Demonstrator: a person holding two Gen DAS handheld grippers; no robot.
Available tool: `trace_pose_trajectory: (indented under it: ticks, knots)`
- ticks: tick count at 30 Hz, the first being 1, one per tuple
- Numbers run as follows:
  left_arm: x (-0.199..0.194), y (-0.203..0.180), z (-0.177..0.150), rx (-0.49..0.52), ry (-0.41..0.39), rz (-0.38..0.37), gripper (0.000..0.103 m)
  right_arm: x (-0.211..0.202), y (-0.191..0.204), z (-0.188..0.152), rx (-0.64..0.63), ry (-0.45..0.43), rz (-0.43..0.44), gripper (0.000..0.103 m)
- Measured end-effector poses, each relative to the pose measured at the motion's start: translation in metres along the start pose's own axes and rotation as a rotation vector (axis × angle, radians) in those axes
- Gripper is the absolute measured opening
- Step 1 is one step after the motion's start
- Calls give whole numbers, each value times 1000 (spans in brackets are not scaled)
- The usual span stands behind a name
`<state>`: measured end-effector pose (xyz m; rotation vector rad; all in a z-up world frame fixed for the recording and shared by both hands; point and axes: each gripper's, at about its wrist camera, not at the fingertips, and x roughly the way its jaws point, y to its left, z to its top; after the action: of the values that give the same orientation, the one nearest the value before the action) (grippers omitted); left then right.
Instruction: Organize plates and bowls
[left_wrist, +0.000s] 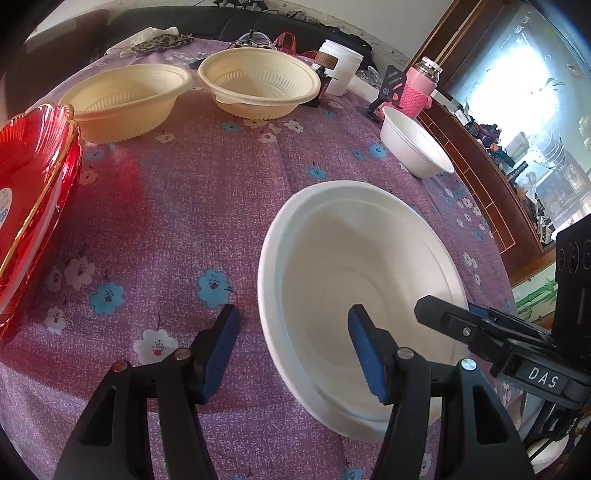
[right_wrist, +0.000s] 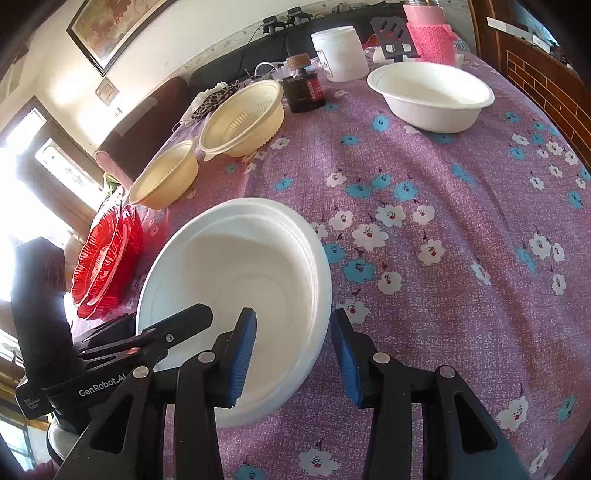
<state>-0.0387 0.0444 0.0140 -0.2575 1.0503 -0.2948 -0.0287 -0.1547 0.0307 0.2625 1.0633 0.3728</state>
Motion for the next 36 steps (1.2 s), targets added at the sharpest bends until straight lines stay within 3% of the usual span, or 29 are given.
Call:
trace_pose_trajectory:
  ticks: [7, 11, 14, 22, 30, 36]
  knots:
    - [0, 1, -1, -5, -3, -16, 58, 4, 3, -5, 10, 4, 11, 45]
    - [-1, 1, -2, 2, 0, -22, 44, 1, 7, -7, 0, -14, 5, 44]
    - [0, -1, -2, 10, 9, -33, 35, -4, 17, -7, -42, -36, -30, 36]
    - [-11, 2, -1, -4, -23, -20, 35, -24, 44, -10, -134, -120, -67, 31]
    - [-58, 14, 6, -51, -134, -33, 35, -47, 76, 2, -167, -191, -15, 31]
    - [-101, 54, 13, -145, -245, 19, 35, -41, 137, 24, -255, -221, 58, 31]
